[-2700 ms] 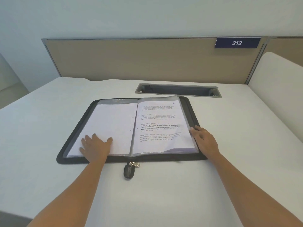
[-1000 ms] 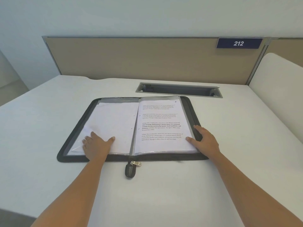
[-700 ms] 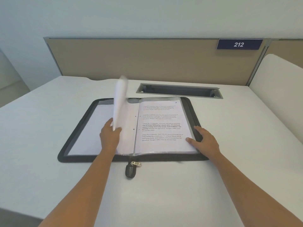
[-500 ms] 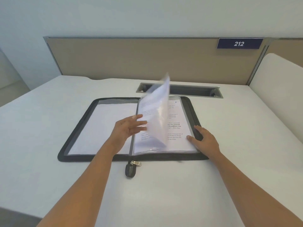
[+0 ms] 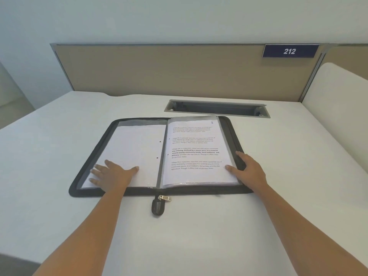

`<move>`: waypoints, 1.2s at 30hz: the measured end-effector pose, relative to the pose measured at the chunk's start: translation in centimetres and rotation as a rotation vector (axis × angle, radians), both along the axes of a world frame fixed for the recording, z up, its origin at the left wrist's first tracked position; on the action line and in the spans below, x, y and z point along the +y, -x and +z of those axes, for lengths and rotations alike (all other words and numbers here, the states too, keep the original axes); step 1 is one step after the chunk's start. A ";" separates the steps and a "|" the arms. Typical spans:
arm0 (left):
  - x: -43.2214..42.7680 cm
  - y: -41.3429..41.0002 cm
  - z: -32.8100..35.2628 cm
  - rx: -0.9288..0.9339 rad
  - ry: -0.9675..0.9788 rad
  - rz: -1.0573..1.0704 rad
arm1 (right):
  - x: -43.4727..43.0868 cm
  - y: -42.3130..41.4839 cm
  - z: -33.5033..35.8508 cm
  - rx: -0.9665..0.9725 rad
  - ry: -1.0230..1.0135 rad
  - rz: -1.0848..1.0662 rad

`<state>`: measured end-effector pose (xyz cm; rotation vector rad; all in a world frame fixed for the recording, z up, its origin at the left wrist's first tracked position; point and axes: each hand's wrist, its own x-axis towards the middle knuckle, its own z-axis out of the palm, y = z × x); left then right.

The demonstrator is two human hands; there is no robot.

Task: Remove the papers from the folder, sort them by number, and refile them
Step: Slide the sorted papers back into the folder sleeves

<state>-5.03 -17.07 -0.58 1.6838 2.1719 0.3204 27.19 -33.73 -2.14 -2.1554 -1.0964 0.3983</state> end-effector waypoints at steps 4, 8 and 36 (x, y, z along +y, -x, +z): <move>0.0 0.5 -0.5 -0.083 0.035 0.042 | 0.0 -0.1 0.0 -0.008 0.011 -0.001; 0.0 0.6 -1.0 -0.049 -0.031 0.018 | 0.1 -0.1 0.0 -0.016 0.020 0.001; -2.8 -6.4 5.2 -0.850 -0.200 -0.419 | -0.1 0.4 0.4 0.117 -0.122 -0.051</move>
